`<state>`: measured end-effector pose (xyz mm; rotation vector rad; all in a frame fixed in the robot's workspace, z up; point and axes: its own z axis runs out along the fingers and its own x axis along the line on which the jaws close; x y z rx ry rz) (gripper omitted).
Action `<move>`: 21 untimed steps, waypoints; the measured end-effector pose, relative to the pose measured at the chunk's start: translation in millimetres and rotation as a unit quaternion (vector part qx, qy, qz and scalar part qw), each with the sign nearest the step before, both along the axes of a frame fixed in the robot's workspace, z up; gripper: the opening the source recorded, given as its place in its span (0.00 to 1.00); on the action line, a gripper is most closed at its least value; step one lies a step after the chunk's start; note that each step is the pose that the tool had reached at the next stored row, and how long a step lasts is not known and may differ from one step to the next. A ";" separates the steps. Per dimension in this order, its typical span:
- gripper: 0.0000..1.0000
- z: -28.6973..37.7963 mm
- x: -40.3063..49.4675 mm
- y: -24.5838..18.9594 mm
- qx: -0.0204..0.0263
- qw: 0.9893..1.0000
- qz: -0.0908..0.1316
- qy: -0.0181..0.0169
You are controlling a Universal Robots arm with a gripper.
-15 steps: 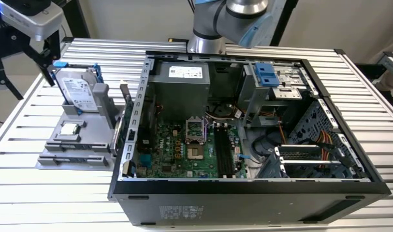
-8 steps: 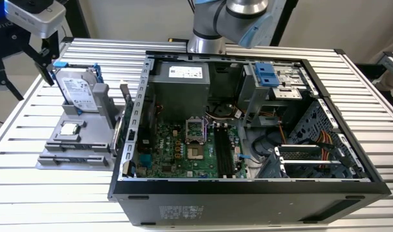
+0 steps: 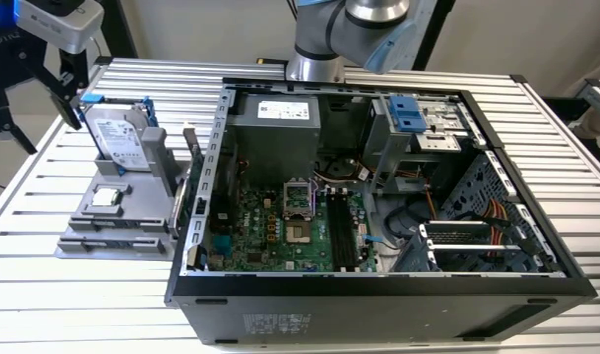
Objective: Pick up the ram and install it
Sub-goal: 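Reach for the ram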
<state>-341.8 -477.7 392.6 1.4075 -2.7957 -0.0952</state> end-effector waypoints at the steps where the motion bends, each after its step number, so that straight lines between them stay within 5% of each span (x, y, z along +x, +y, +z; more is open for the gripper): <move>1: 1.00 -0.1 0.0 0.0 0.000 1.000 0.005 0.000; 11: 1.00 0.0 0.0 0.1 0.000 0.998 0.056 0.000; 21: 1.00 0.0 0.0 0.0 0.000 0.994 0.106 0.000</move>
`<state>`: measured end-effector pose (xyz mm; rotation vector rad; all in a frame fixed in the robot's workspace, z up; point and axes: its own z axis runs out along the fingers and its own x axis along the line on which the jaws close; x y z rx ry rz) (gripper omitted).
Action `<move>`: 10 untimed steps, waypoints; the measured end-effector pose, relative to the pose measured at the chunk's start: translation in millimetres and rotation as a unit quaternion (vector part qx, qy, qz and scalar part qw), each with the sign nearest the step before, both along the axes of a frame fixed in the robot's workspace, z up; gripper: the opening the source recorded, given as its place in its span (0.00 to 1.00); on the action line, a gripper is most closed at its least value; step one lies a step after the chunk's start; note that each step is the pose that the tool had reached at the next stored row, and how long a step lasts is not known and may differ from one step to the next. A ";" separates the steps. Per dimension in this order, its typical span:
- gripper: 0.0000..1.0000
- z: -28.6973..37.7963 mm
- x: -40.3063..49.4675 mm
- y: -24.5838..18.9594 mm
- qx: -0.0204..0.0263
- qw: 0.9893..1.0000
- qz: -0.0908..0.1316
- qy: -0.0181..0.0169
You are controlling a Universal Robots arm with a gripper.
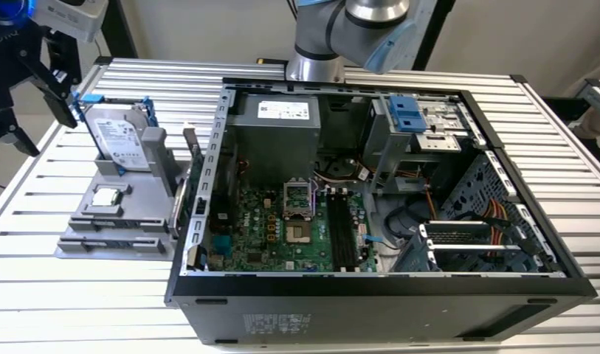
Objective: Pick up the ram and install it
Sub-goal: 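Reach for the ram, then pick up the ram and move it above insertion slot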
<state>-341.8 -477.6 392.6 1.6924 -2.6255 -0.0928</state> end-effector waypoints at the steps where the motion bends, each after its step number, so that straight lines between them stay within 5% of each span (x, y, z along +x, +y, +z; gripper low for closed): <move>1: 1.00 0.0 0.0 0.0 0.000 1.000 0.005 0.000; 10: 1.00 0.0 0.0 0.0 0.000 0.999 0.050 0.000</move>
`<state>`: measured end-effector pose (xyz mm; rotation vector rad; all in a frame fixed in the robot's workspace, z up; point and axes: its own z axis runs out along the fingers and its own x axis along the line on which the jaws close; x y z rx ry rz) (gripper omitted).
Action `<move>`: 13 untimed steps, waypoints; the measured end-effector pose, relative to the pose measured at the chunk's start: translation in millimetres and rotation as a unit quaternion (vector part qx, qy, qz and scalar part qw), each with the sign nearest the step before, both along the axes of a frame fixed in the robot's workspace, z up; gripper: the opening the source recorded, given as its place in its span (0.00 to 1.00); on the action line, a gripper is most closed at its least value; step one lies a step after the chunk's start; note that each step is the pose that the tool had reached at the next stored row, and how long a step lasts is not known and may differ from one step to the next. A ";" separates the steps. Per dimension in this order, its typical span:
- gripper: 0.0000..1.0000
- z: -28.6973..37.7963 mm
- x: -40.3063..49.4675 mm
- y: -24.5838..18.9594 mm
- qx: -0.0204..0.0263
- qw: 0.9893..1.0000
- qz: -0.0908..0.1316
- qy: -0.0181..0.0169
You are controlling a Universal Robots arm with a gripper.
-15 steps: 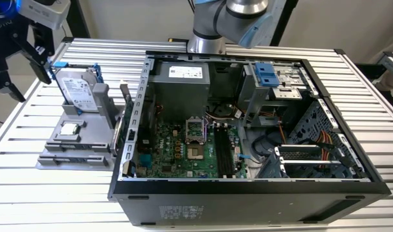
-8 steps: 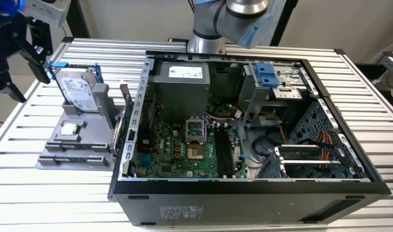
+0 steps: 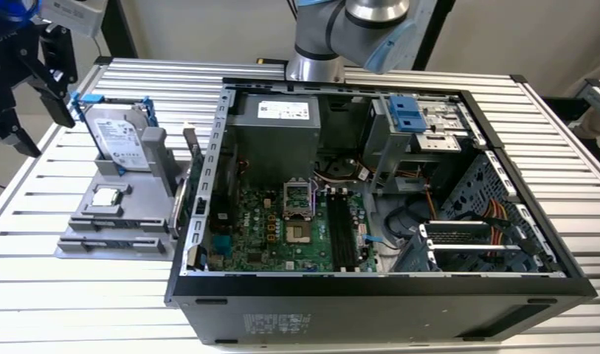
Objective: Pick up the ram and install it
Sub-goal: 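Pick up the ram and move it above insertion slot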
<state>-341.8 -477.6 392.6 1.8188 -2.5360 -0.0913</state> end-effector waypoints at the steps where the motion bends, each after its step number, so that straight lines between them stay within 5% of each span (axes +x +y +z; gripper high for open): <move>1: 1.00 0.0 0.0 0.0 0.000 1.000 0.005 0.000; 13: 1.00 0.1 0.0 0.0 0.000 0.998 0.066 0.000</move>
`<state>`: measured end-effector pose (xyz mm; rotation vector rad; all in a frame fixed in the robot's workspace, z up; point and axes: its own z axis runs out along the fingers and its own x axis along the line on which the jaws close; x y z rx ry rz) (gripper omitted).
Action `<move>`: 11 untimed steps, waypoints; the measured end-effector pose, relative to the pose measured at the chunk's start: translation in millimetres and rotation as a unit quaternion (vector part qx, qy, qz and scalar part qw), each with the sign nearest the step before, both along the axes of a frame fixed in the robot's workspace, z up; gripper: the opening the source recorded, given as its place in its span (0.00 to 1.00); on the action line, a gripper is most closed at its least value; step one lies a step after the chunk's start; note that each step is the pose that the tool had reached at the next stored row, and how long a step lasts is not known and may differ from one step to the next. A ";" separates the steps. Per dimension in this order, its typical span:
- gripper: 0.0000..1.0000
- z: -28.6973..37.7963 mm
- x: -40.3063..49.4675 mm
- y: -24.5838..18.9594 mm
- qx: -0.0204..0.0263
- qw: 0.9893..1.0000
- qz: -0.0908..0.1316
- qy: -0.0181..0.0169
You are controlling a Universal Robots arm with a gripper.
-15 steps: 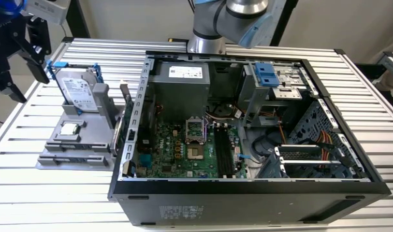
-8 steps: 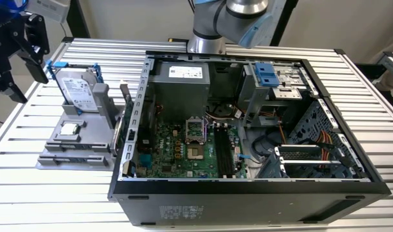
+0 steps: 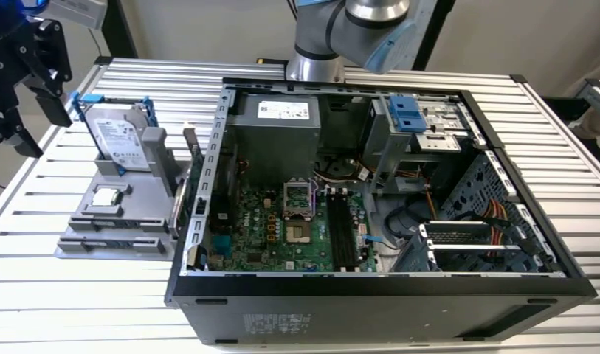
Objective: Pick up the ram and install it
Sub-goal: 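Pick up the ram and move it above insertion slot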
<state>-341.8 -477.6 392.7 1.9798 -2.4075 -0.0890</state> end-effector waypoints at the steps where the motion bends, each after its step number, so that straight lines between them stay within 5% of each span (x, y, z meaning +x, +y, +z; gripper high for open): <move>1: 1.00 -0.1 0.0 0.0 0.000 1.000 0.005 0.000; 11: 1.00 -0.1 0.0 0.0 0.000 0.998 0.056 0.000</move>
